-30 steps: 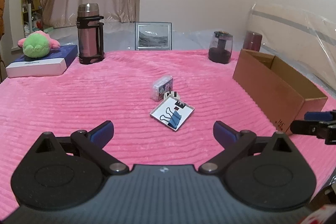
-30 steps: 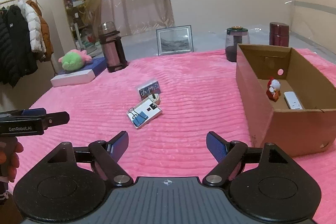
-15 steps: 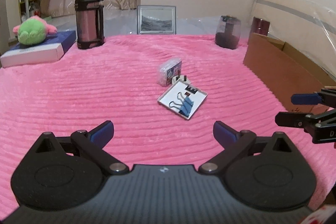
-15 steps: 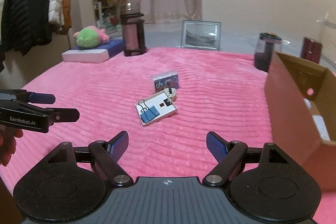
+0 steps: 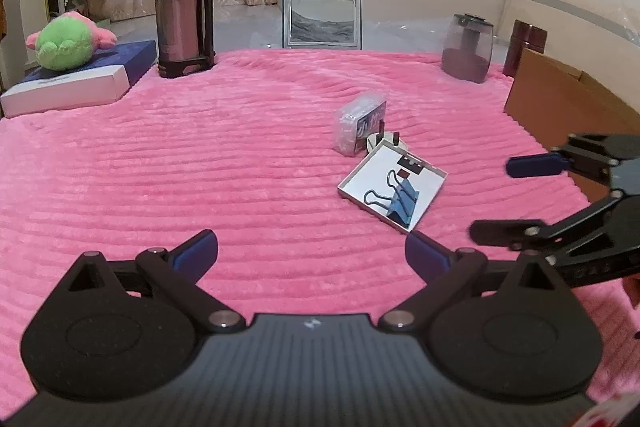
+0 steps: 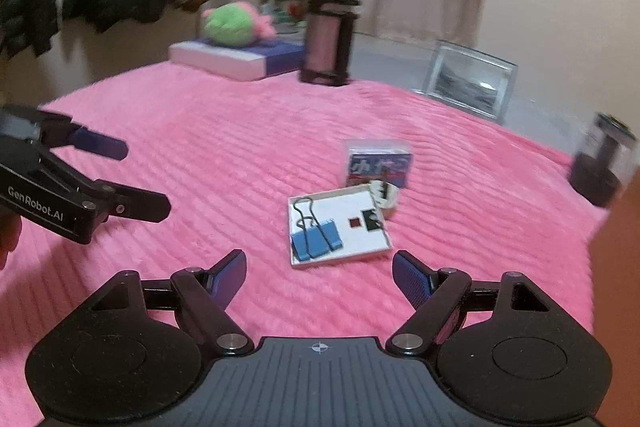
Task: Organize rigid objects
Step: 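Reach the right tool down to the white card with blue binder clip, then grasp the blue binder clip with the right tool while the left tool grasps the white card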
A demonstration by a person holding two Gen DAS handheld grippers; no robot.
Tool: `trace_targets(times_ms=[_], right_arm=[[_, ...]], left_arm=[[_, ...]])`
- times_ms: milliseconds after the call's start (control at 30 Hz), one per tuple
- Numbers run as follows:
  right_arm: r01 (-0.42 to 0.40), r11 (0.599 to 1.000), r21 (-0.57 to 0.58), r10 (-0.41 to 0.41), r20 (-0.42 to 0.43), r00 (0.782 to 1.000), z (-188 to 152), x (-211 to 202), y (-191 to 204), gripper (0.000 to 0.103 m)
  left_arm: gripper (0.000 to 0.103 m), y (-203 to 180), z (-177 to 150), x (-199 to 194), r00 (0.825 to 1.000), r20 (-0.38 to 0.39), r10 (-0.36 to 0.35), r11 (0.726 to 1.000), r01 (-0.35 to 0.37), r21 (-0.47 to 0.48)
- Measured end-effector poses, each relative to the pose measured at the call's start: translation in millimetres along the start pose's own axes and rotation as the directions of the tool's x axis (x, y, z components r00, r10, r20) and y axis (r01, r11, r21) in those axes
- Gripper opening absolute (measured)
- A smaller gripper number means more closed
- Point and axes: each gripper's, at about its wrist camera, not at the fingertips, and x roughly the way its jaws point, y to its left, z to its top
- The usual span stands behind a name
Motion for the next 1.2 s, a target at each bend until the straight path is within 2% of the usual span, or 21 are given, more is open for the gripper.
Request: trace_targets(times_ms=[133,467,767,900,1033,1200], right_arm=[[-0.03,0.999,-0.034,0.029,-0.021,0.999,5,28,-7,0.076],[-0.066,0.992,-0.106,0.059,-0.065,0.996,7,77,-19,0.058],[-0.078,0.979,-0.188,0.063,-0.083,0.995,9,93,-14,0.049],[-0.08,0.981,-0.178,0.068,-0.077,0.995,10,95,-14,0.046],[-0.081,0.982,-0.172,0.069,-0.074,0.995,12,97,-13,0.037],[-0.061,0.988,-0.144,0.054,-0.052,0.997,13,93,-12,0.036]], left_arm=[[0.098,0,1,14,1.0,0.002,0.01,1.0,-0.01,0.018],[0.098,10,-1,40,1.0,-0.009,0.011,1.0,-0.011,-0.029],[0.098,11,-4,49,1.0,-0.014,0.001,0.998,-0.002,-0.059],[0.098,12,-5,49,1.0,-0.014,-0.001,0.998,0.0,-0.066],[0.098,12,-5,49,1.0,-0.017,0.001,0.997,-0.002,-0.072],[0.098,12,-4,49,1.0,-0.019,-0.005,0.996,0.004,-0.086]])
